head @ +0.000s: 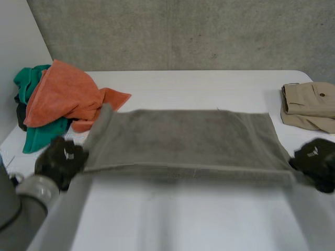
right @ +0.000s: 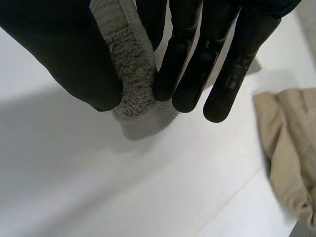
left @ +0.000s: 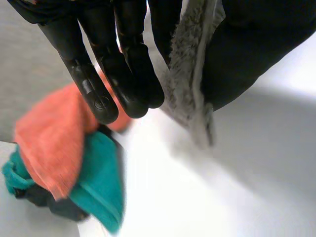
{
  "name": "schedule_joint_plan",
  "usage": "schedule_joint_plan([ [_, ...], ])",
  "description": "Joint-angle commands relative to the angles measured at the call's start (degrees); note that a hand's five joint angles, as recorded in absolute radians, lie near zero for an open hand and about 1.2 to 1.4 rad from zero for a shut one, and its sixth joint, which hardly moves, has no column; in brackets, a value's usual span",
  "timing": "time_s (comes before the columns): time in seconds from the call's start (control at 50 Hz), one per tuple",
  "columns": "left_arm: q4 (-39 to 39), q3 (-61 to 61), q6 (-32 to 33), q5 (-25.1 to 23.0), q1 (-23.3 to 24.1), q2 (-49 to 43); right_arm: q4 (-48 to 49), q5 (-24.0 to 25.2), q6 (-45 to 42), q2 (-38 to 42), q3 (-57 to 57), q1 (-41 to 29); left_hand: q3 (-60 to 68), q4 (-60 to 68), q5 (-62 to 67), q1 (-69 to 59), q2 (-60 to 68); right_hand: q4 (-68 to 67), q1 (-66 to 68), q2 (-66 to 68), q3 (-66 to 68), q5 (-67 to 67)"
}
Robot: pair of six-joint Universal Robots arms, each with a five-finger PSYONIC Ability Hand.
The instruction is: Fold the laundry.
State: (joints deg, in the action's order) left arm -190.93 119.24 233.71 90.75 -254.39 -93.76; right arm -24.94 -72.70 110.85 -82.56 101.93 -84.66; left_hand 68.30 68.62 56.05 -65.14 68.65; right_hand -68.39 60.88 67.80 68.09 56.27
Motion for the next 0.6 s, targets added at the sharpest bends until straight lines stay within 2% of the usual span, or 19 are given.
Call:
schedule_joint_plan([
  [0.02, 3.8, 7.9, 6.1, 9.1, 7.6, 1.0, -6.5, 0.9, -10.7, -5.9, 6.3, 6.3, 11.7, 11.4, 14.0, -14.9, 11.4, -11.6, 19.1, 12.2, 11.9, 13.7],
  [0.06, 3.8, 7.9, 6.0, 10.3, 10.3, 0.4, -6.3, 0.9, -10.5, -5.6, 6.4, 6.0, 11.7, 11.4, 14.0, -14.9, 11.4, -11.6, 19.1, 12.2, 11.9, 13.7],
  [0.12, 2.2, 5.8, 6.0, 10.3, 11.5, -1.3, -3.7, 1.0, -9.2, -3.8, 5.6, 4.8, 11.7, 11.4, 14.0, -14.9, 11.4, -11.6, 19.1, 12.2, 11.9, 13.7],
  [0.26, -5.8, -8.0, 6.0, 10.3, 11.9, -11.4, 13.6, 0.0, 6.8, 6.5, -3.3, -1.5, 11.7, 11.4, 14.0, -14.9, 11.4, -11.6, 19.1, 12.2, 11.9, 13.7],
  [0.32, -9.8, -14.3, 6.1, 10.4, 11.5, -16.5, 18.2, -1.0, 10.4, 9.8, -6.9, -3.2, 11.7, 11.4, 14.0, -14.9, 11.4, -11.6, 19.1, 12.2, 11.9, 13.7],
  [0.4, -13.6, -23.2, 6.6, 10.1, 10.6, -24.0, 24.7, -3.7, 11.6, 14.9, -11.5, -5.8, 11.7, 11.4, 14.0, -14.9, 11.4, -11.6, 19.1, 12.2, 11.9, 13.7],
  [0.5, -14.6, -33.2, 6.8, 10.1, 9.3, -33.0, 34.7, -8.0, 11.2, 23.5, -18.7, -9.3, 11.7, 11.4, 14.0, -14.9, 11.4, -11.6, 19.1, 12.2, 11.9, 13.7],
  [0.6, -14.7, -44.7, 7.1, 10.2, 9.0, -42.3, 39.0, -10.2, 10.9, 31.1, -25.4, -10.5, 11.7, 11.4, 14.0, -14.9, 11.4, -11.6, 19.1, 12.2, 11.9, 13.7],
])
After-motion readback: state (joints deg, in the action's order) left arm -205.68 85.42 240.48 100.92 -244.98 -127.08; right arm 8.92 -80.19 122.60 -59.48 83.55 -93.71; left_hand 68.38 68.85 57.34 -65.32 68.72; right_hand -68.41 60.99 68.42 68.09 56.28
